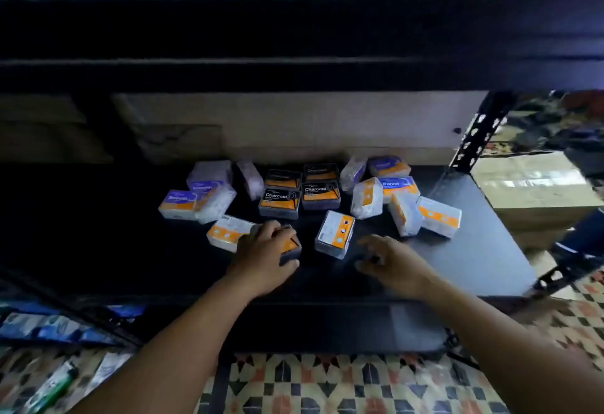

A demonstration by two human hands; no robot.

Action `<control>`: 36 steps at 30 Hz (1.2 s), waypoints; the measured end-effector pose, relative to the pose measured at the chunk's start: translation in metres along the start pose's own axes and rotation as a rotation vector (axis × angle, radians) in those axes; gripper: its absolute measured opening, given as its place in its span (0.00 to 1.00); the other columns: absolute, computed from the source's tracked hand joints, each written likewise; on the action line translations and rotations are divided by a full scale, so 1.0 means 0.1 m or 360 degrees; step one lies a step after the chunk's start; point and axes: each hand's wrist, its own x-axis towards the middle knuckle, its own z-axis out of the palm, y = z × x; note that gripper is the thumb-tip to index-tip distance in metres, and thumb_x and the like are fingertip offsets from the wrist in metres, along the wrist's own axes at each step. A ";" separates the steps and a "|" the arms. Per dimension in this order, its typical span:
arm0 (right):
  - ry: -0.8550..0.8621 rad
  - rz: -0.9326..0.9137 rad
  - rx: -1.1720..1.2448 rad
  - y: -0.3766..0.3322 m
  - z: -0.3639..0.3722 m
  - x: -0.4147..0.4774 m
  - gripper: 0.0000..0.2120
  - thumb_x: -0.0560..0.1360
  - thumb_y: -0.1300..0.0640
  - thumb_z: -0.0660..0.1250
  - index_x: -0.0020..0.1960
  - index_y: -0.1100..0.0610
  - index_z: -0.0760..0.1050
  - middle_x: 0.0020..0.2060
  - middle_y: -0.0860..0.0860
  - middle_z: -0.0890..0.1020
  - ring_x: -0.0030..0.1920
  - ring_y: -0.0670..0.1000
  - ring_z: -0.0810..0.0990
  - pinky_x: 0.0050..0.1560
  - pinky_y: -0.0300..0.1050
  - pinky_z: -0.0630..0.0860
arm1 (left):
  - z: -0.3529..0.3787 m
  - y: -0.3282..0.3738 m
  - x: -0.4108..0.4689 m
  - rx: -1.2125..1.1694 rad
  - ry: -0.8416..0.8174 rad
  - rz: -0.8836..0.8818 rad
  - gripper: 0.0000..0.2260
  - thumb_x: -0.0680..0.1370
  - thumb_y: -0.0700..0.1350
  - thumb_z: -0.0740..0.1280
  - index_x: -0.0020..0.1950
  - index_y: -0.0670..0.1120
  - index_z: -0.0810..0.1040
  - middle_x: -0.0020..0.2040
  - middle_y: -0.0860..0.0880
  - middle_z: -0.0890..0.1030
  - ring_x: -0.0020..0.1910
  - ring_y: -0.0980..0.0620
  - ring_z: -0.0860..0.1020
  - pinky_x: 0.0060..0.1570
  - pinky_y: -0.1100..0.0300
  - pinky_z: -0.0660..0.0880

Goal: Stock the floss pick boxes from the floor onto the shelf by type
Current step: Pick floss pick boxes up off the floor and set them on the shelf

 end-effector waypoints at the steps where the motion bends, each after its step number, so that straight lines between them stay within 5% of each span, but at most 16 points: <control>1: 0.0108 -0.0036 -0.0016 0.08 0.09 0.06 0.21 0.74 0.44 0.71 0.66 0.45 0.73 0.53 0.48 0.79 0.47 0.47 0.79 0.51 0.44 0.77 | 0.08 -0.02 0.03 0.0060 0.0076 0.0058 0.28 0.77 0.60 0.66 0.75 0.55 0.66 0.71 0.51 0.65 0.69 0.45 0.65 0.66 0.50 0.65; 6: 0.0584 -0.0187 -0.0043 0.34 0.41 0.21 0.16 0.74 0.47 0.70 0.62 0.43 0.75 0.51 0.44 0.80 0.52 0.49 0.77 0.52 0.49 0.77 | 0.46 -0.09 0.19 0.0175 0.0548 0.0199 0.25 0.74 0.62 0.58 0.68 0.54 0.74 0.64 0.52 0.74 0.60 0.45 0.74 0.63 0.45 0.66; 10: 0.0782 -0.0273 0.0021 0.48 0.53 0.26 0.15 0.75 0.51 0.70 0.62 0.45 0.76 0.49 0.42 0.81 0.50 0.46 0.77 0.52 0.45 0.76 | 0.60 -0.13 0.32 0.0146 0.0802 0.0316 0.24 0.75 0.61 0.62 0.66 0.50 0.77 0.63 0.52 0.77 0.60 0.47 0.76 0.61 0.46 0.69; 24: 0.0831 -0.0292 0.0045 0.47 0.53 0.26 0.10 0.76 0.51 0.69 0.58 0.48 0.79 0.48 0.45 0.81 0.51 0.45 0.78 0.53 0.43 0.76 | 0.63 -0.09 0.26 -0.0075 0.0796 0.0252 0.25 0.74 0.51 0.68 0.72 0.51 0.73 0.67 0.54 0.73 0.64 0.49 0.70 0.61 0.55 0.70; 36: 0.0885 -0.0211 0.0009 0.41 0.55 0.22 0.10 0.77 0.50 0.65 0.57 0.48 0.78 0.47 0.46 0.81 0.51 0.49 0.78 0.51 0.45 0.74 | 0.61 -0.11 0.27 -0.0268 0.0762 0.0128 0.27 0.73 0.54 0.70 0.72 0.53 0.73 0.67 0.52 0.74 0.65 0.50 0.73 0.61 0.58 0.70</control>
